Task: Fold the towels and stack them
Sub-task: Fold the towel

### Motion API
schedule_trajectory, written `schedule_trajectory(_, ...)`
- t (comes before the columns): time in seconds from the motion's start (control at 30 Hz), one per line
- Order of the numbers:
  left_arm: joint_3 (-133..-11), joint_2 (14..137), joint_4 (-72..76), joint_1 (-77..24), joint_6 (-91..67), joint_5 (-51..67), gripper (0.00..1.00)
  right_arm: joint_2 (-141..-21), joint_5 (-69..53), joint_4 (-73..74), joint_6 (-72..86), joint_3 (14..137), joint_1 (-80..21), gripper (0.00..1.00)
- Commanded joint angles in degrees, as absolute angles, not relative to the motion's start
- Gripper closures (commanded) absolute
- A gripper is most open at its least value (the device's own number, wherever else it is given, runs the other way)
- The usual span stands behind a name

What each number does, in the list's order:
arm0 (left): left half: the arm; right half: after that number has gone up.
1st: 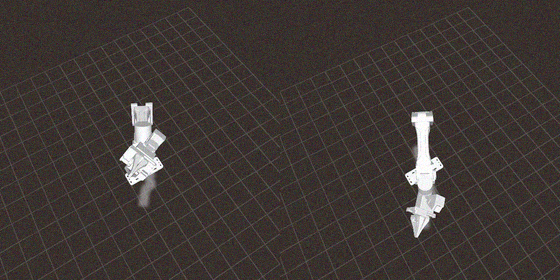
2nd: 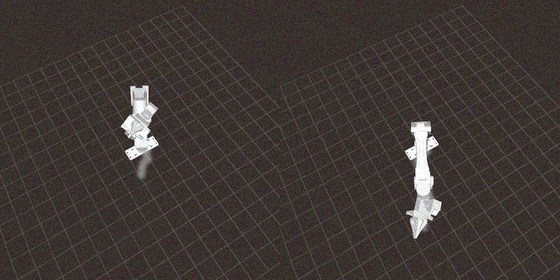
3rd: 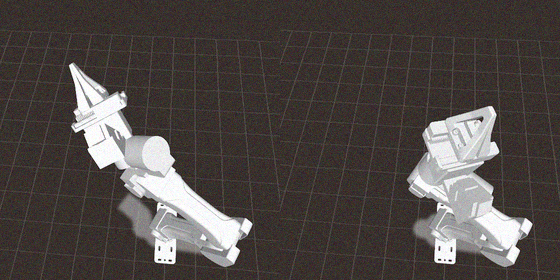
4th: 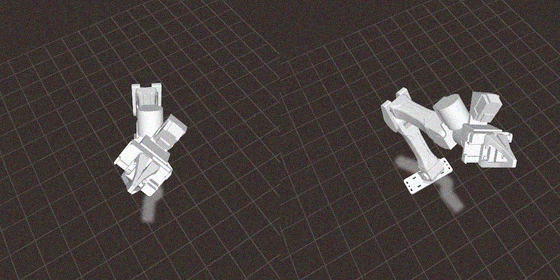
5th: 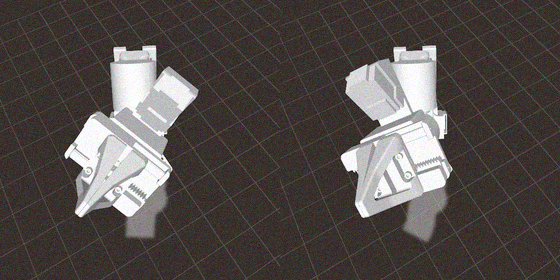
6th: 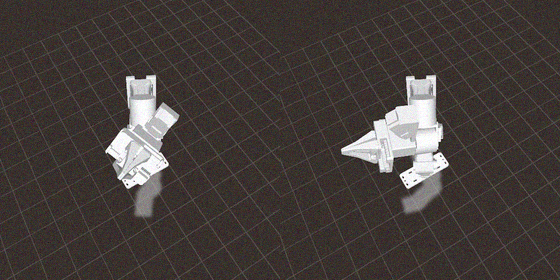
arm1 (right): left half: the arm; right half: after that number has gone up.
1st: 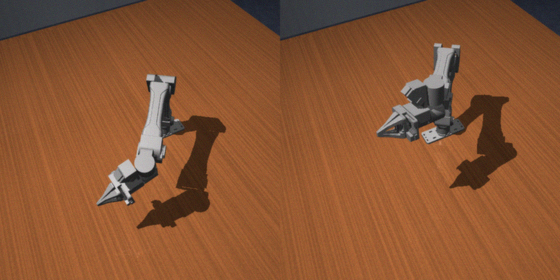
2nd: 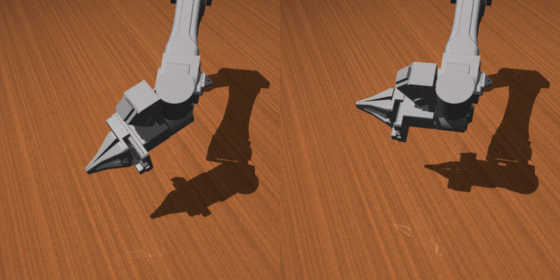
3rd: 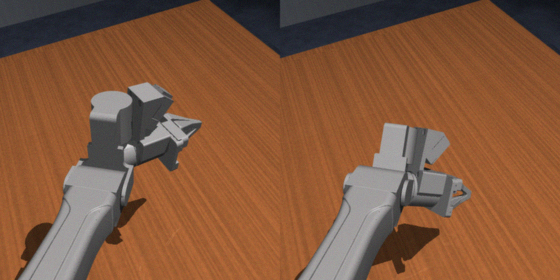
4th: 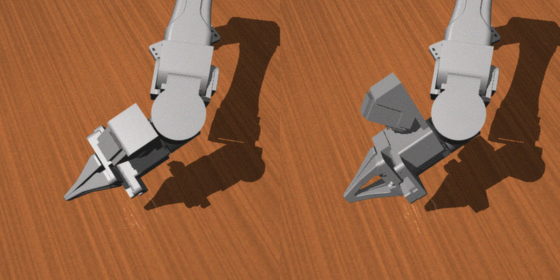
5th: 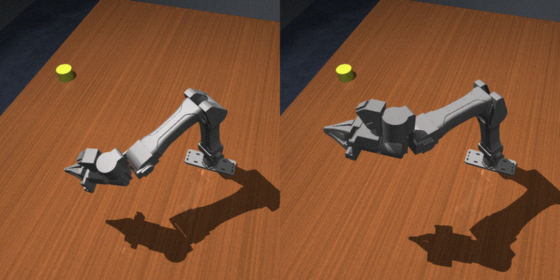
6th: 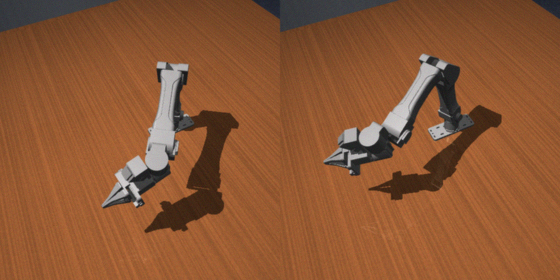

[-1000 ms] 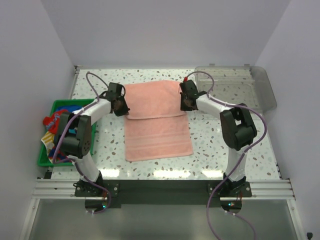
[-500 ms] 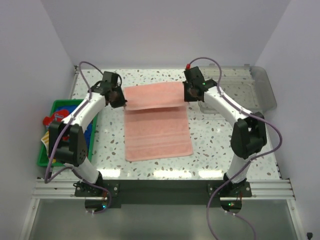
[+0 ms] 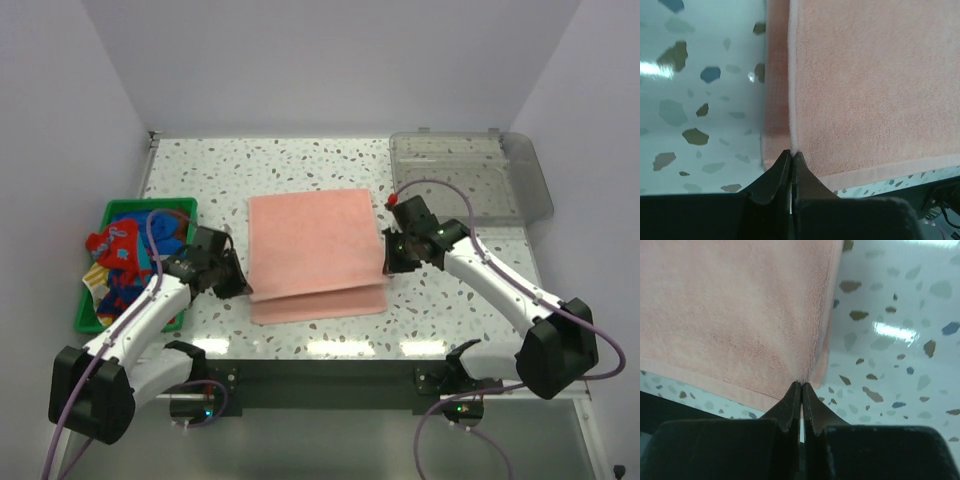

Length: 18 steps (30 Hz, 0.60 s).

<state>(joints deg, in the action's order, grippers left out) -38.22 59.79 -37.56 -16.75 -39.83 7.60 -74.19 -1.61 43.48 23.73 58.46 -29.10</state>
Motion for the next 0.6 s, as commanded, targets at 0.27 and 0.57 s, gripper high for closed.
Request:
schedule_trajectory(0.27,-29.3,59.3,-36.5,-18.3,-43.8,7.0,1.0,-75.8,-3.0,38.8,29.1,44.3,-31.3,1.0)
schedule_trajectory(0.57,-41.1,63.7,-40.1,-18.4,-41.3,3.2,1.0,-77.5,0.8,43.9,26.6,55.3,-31.3,1.0)
